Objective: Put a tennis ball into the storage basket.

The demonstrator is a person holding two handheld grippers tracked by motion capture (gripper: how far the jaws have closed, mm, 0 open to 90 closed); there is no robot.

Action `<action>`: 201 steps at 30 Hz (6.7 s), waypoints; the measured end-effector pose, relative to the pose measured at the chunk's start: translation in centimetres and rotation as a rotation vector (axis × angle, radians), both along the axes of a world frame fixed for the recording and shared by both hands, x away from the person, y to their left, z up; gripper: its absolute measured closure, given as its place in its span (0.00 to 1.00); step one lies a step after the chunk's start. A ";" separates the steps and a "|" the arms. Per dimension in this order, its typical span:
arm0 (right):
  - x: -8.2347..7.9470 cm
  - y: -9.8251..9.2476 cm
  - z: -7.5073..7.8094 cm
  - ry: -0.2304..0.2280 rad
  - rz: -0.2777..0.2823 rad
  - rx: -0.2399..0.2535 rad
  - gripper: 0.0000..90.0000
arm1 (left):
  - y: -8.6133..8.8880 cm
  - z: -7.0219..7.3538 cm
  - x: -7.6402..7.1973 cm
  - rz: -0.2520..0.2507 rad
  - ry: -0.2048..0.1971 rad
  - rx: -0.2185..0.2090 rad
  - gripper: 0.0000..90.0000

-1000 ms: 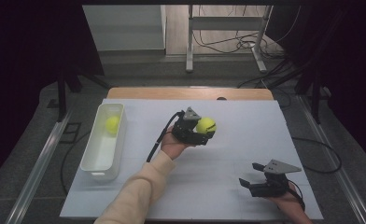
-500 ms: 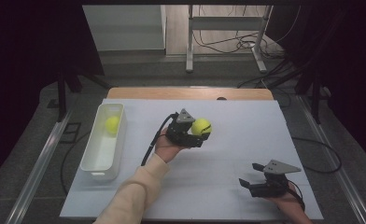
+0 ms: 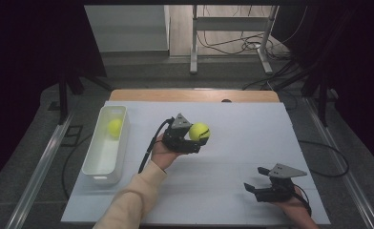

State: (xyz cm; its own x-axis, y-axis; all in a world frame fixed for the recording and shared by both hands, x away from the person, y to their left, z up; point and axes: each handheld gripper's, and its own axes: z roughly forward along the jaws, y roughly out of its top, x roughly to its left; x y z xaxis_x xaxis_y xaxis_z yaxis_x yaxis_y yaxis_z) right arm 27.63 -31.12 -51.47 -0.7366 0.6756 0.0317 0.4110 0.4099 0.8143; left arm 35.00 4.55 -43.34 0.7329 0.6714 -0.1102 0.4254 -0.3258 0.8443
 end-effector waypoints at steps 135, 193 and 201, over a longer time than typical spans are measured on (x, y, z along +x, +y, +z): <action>-0.1 0.1 0.1 -0.003 0.000 -0.015 0.18 | 17.3 3.6 -6.3 0.383 -0.081 -0.118 0.29; -0.1 0.2 0.0 0.004 0.015 -0.019 0.18 | 18.6 1.2 -6.1 0.429 -0.005 -0.060 0.29; 0.0 0.2 -0.1 0.007 0.018 -0.021 0.18 | 18.4 0.7 -6.0 0.426 0.008 -0.050 0.29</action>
